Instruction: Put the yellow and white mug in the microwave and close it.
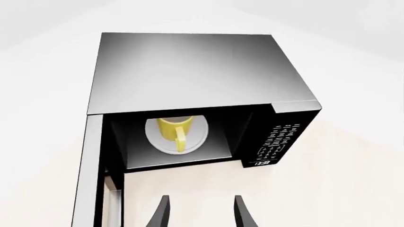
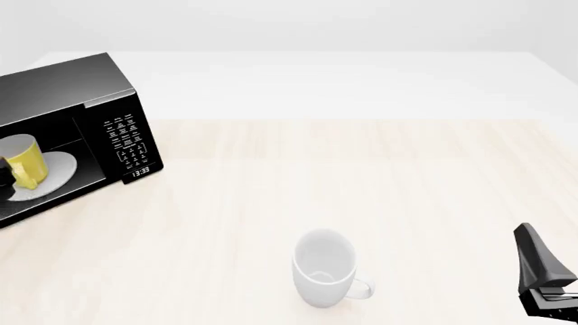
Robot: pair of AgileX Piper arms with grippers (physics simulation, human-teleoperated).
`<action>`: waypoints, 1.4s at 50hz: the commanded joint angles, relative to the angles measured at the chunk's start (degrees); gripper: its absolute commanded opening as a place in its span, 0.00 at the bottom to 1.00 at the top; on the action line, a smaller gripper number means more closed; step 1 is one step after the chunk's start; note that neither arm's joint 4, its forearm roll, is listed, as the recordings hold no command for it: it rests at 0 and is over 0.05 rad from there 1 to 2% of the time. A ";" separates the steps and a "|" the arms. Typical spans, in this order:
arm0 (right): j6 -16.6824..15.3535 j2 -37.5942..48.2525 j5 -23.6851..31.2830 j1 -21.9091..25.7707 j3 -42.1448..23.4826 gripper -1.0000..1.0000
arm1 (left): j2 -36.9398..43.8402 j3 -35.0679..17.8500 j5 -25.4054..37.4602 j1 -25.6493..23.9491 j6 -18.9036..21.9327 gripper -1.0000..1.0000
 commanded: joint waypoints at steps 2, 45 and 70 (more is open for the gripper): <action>0.00 0.00 0.00 0.00 0.00 1.00 | -5.40 -2.51 6.01 -0.01 0.16 1.00; 0.00 0.00 0.00 0.00 0.00 1.00 | -13.63 -8.91 16.40 8.91 -0.23 1.00; 0.00 0.00 0.00 -0.01 0.00 1.00 | -12.13 -10.55 16.46 16.74 -1.07 1.00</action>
